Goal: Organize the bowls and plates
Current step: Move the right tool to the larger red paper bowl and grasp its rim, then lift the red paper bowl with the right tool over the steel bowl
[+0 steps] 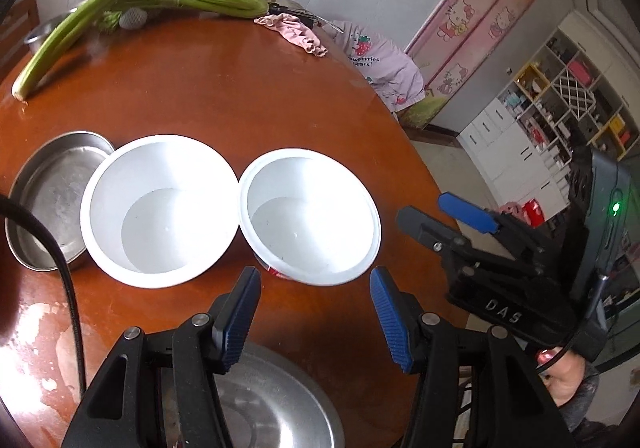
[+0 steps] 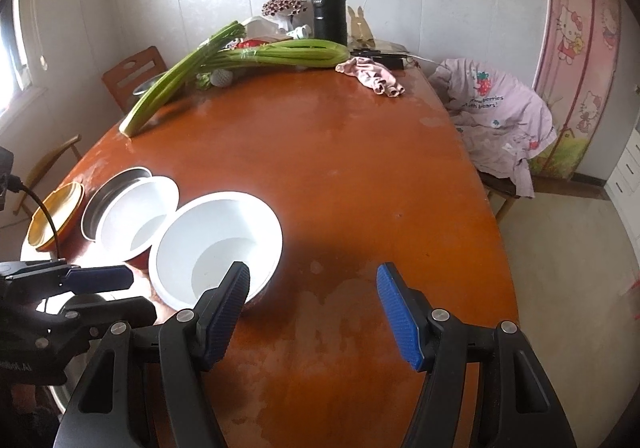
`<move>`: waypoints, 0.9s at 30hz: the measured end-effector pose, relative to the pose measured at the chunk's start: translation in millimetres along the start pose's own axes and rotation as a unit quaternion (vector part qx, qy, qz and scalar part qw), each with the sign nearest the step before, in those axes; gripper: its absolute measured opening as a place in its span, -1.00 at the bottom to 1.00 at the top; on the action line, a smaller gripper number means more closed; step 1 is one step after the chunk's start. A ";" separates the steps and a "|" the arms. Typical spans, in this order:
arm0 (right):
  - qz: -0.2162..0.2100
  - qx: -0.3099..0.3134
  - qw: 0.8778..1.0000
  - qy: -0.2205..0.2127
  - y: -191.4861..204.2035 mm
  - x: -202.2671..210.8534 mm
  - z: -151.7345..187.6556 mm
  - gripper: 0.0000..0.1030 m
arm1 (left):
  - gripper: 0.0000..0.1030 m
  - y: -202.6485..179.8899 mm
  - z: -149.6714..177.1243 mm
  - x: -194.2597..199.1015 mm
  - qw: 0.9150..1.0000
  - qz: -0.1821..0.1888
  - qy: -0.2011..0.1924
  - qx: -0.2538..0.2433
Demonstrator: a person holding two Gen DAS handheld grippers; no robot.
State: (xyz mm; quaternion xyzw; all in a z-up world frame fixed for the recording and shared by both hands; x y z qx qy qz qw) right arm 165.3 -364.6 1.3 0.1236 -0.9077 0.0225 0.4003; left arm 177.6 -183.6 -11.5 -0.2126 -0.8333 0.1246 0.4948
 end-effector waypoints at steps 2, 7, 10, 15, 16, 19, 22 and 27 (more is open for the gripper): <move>-0.003 0.005 1.000 0.004 0.8 -6.1 -2.0 0.32 | 0.10 2.7 -2.6 -3.4 1.000 0.002 0.002 0.009; -0.012 0.018 1.000 0.018 4.9 -23.4 -8.0 0.32 | 0.10 5.8 -8.6 -9.4 1.000 0.007 0.005 0.022; -0.011 0.027 0.999 0.028 7.8 -34.5 -9.5 0.32 | 0.09 7.3 -10.6 -11.3 1.000 0.007 0.007 0.027; -0.022 0.040 0.998 0.050 12.3 -51.8 -6.1 0.31 | 0.09 11.8 -13.1 -18.5 0.999 0.009 0.013 0.038; -0.023 0.042 0.997 0.054 13.7 -53.7 -5.0 0.31 | 0.09 12.8 -13.3 -20.0 0.999 0.009 0.016 0.040; -0.042 0.050 0.996 0.055 20.8 -55.3 -2.7 0.26 | 0.09 14.1 -14.3 -22.3 0.999 0.005 0.018 0.045; -0.052 0.059 0.995 0.057 29.2 -56.2 -0.6 0.25 | 0.09 12.9 -13.5 -23.5 0.999 0.008 0.020 0.043; -0.064 0.065 0.994 0.062 38.8 -52.9 5.2 0.25 | 0.09 13.0 -16.1 -25.9 0.999 0.012 0.020 0.043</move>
Point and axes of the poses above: each gripper's, at about its wrist camera, not at the fingertips, and x roughly against the way its jaws point, y to its left, z to its underside, the point moved 3 cm from there along -x, roughly the way its jaws point
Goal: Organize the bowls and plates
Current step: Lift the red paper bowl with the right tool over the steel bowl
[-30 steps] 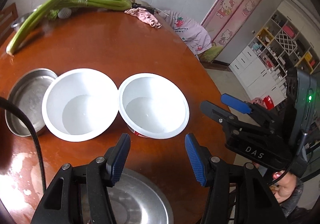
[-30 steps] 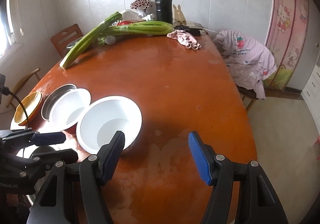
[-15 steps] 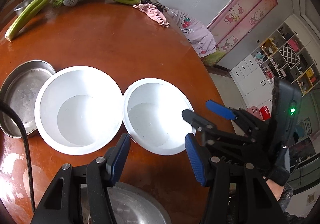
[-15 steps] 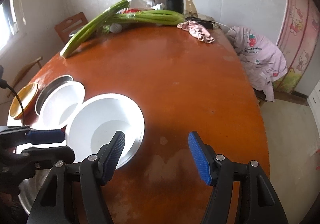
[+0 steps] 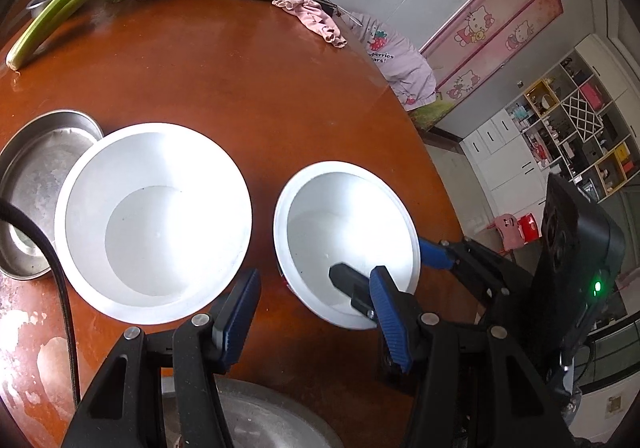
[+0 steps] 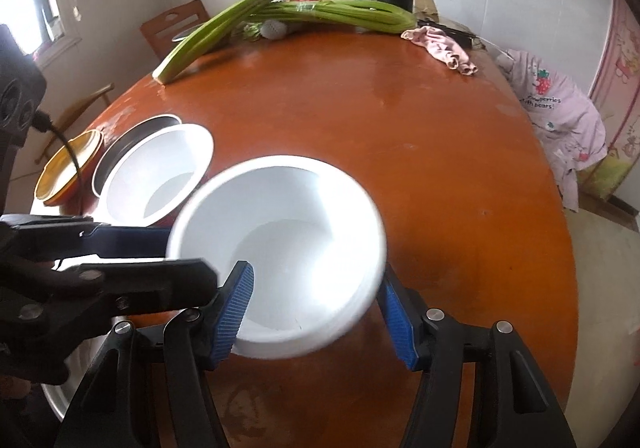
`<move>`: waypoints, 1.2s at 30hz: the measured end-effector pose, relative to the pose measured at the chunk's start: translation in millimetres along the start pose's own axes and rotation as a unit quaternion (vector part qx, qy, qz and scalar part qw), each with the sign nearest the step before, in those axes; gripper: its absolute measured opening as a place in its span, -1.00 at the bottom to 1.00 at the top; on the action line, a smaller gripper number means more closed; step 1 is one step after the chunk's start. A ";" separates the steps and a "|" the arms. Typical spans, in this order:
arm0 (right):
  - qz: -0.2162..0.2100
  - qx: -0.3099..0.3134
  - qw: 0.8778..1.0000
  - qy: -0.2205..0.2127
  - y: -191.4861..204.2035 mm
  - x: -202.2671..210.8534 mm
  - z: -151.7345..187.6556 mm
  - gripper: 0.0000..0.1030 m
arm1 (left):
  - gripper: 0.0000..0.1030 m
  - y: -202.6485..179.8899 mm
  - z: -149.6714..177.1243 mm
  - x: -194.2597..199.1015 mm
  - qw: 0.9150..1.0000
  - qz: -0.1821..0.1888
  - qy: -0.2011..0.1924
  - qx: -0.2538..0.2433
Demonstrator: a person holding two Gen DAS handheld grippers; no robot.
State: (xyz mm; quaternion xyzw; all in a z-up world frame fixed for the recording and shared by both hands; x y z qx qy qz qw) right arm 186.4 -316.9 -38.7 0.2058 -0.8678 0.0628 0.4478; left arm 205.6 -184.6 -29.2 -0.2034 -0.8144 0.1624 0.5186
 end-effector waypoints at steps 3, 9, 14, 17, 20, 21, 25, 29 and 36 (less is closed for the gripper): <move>-0.008 -0.010 1.000 0.002 0.9 2.6 2.9 0.25 | 0.09 -1.1 -1.2 -3.3 1.000 0.002 0.002 -0.003; -0.025 -0.017 1.000 0.002 8.7 8.5 10.1 0.25 | 0.05 -3.1 -2.1 -6.7 1.000 0.010 0.003 -0.010; -0.026 -0.024 0.999 0.000 11.6 12.0 13.0 0.25 | 0.01 -4.1 -0.1 -4.3 1.000 0.007 -0.003 -0.015; -0.026 -0.026 0.999 -0.004 12.3 15.9 13.4 0.25 | 0.01 -5.6 1.9 0.4 1.000 0.008 -0.007 -0.019; -0.024 -0.025 0.999 -0.012 14.0 23.0 11.8 0.25 | 0.01 -7.7 1.3 4.3 1.000 0.009 -0.013 -0.025; -0.024 -0.025 0.999 -0.015 14.5 25.6 12.0 0.25 | 0.01 -8.0 2.0 6.1 1.000 0.010 -0.014 -0.026; -0.026 -0.025 0.999 -0.025 18.2 34.9 12.0 0.25 | 0.01 -6.7 4.1 14.6 0.999 0.012 -0.022 -0.030; -0.022 -0.019 0.999 -0.032 25.6 42.2 11.1 0.25 | 0.01 -7.0 6.6 24.2 0.999 0.009 -0.032 -0.035; -0.025 -0.007 0.999 -0.047 42.0 54.1 8.3 0.25 | 0.01 -3.5 11.9 44.6 0.998 0.005 -0.053 -0.039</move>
Point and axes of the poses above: each gripper's, at about its wrist camera, not at the fingertips, and x roughly against the way its jaws point, y to its left, z to its underside, the point moved 3 cm from there along -x, roughly the way its jaws point
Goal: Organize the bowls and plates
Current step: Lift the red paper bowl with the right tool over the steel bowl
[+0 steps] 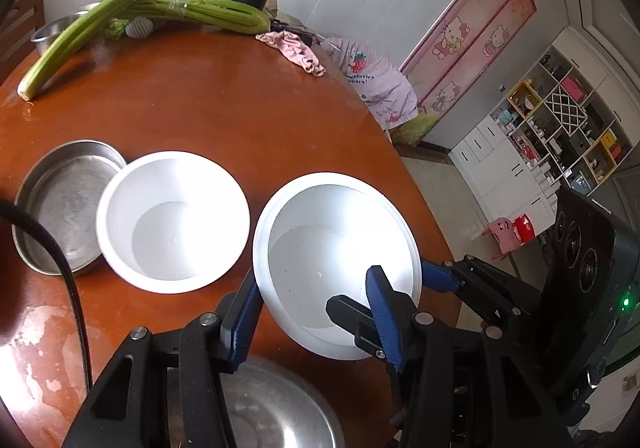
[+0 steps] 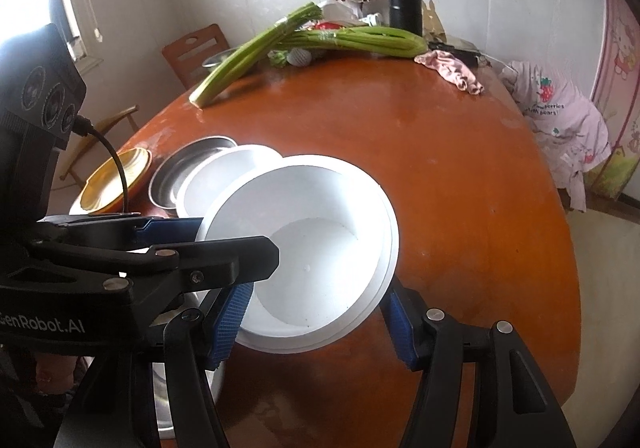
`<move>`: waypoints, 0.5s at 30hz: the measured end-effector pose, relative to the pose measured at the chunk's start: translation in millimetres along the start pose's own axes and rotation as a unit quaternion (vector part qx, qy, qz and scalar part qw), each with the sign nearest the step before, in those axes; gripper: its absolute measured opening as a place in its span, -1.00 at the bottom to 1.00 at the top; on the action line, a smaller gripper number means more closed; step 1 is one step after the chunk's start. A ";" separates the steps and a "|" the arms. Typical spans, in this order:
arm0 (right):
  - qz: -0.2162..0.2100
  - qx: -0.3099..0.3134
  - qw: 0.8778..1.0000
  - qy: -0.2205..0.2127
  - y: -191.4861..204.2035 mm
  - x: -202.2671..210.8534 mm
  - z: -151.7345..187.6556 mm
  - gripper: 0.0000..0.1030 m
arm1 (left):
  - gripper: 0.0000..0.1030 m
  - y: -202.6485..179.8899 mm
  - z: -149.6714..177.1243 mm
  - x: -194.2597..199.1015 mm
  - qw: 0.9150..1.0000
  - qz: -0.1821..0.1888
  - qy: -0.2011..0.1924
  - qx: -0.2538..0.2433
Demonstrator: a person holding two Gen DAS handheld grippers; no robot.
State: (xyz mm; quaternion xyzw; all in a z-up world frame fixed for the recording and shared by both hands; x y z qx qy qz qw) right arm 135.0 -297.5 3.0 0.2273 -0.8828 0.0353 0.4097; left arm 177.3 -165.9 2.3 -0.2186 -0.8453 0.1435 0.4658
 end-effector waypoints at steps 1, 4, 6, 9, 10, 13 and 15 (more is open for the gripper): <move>0.000 0.003 1.000 -0.001 2.6 1.1 -0.6 0.25 | 0.01 1.0 0.5 3.8 1.000 -0.001 -0.004 -0.001; -0.002 0.009 1.000 -0.007 12.1 5.8 -2.6 0.25 | 0.01 3.9 1.2 12.8 1.000 -0.003 -0.013 -0.001; -0.002 0.014 1.000 -0.010 16.6 8.2 -3.8 0.25 | 0.01 5.6 3.1 19.6 1.000 -0.005 -0.019 -0.001; -0.003 0.020 1.000 -0.014 25.6 11.9 -4.5 0.25 | 0.01 6.9 6.7 28.5 1.000 -0.006 -0.026 -0.002; -0.003 0.023 1.000 -0.016 29.7 13.3 -4.7 0.25 | 0.01 8.1 7.5 31.9 1.000 -0.006 -0.029 -0.001; -0.004 0.027 0.999 -0.019 38.2 16.9 -4.7 0.25 | 0.01 11.4 10.7 41.7 0.999 -0.006 -0.036 0.000; -0.002 0.032 0.999 -0.021 43.4 18.9 -4.8 0.25 | 0.01 13.6 12.6 47.3 0.999 -0.005 -0.039 0.000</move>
Point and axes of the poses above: each gripper's, at about its wrist camera, not at the fingertips, and x roughly against the way its jaws point, y to its left, z to its underside, the point moved 3 cm from there along -x, roughly the way its jaws point
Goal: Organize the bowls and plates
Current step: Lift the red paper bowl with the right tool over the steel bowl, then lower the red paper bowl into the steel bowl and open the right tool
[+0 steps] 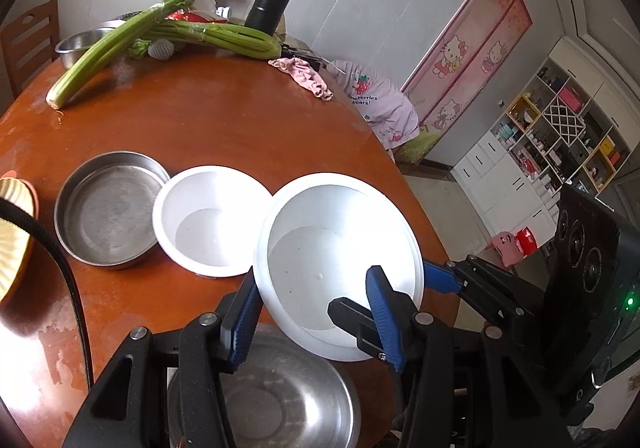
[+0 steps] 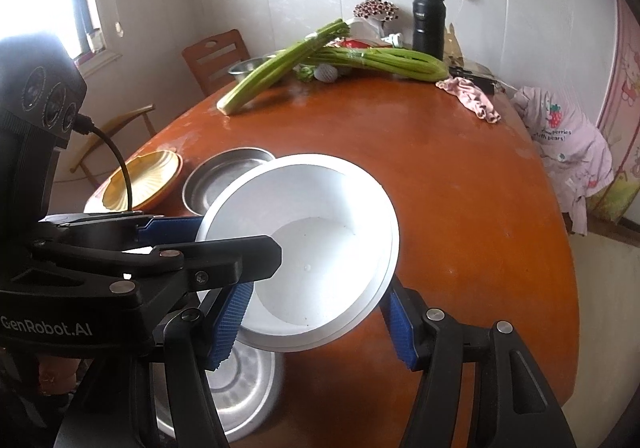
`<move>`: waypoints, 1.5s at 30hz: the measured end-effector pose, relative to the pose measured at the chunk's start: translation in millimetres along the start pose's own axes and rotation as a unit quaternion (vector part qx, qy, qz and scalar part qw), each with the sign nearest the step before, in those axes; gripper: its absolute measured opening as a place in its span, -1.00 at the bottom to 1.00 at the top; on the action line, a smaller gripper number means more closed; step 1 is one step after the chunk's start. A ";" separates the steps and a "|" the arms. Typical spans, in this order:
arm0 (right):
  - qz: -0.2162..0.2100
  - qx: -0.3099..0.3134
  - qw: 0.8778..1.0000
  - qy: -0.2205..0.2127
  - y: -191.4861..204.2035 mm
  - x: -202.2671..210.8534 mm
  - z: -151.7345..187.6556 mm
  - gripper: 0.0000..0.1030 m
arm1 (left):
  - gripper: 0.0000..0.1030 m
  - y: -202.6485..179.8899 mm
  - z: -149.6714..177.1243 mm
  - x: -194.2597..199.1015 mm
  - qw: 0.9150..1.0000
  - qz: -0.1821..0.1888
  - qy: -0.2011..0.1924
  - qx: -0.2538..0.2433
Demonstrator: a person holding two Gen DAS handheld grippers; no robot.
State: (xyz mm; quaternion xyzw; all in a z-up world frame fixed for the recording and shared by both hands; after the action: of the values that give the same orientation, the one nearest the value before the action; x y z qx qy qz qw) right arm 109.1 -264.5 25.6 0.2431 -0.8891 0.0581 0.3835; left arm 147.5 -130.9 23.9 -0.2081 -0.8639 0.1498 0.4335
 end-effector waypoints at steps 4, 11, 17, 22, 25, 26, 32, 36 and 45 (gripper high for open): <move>0.000 0.006 1.000 -0.003 13.1 4.5 0.6 0.25 | 0.01 4.2 4.8 11.3 1.000 -0.001 -0.006 0.000; -0.005 0.018 1.000 -0.008 38.3 13.0 4.6 0.25 | 0.01 12.2 15.6 34.1 1.000 -0.006 -0.016 -0.002; -0.008 0.025 1.000 -0.007 54.4 16.5 12.6 0.25 | 0.01 19.7 28.4 45.6 1.000 -0.004 -0.018 0.001; -0.011 0.027 1.000 -0.001 66.2 14.3 24.5 0.25 | 0.01 26.7 40.9 48.0 1.000 -0.006 -0.014 0.005; -0.012 0.026 1.000 0.003 71.5 12.5 31.9 0.25 | 0.01 29.8 48.1 48.8 1.000 -0.008 -0.012 0.004; -0.013 0.026 1.000 0.004 73.0 12.1 34.2 0.25 | 0.01 30.5 51.0 49.2 1.000 -0.008 -0.011 0.004; -0.015 0.023 1.000 0.009 78.1 9.8 46.5 0.25 | 0.01 32.4 64.4 48.1 1.000 -0.009 -0.004 0.003; -0.017 0.021 1.000 0.017 79.4 5.9 54.1 0.25 | 0.01 34.5 71.6 43.6 1.000 -0.011 0.004 0.002; -0.022 0.016 0.999 0.030 77.0 -2.1 66.4 0.25 | 0.01 35.3 80.9 34.8 1.000 -0.018 0.016 0.000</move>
State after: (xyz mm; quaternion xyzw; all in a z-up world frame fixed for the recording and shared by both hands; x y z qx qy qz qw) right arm 30.2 -215.6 -15.9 0.2667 -0.8705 0.0716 0.4075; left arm 71.3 -89.5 -14.5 -0.1947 -0.8606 0.1384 0.4498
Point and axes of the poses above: each gripper's, at about its wrist camera, not at the fingertips, and x roughly against the way its jaws point, y to its left, z to its underside, the point moved 3 cm from there along -x, roughly the way its jaws point
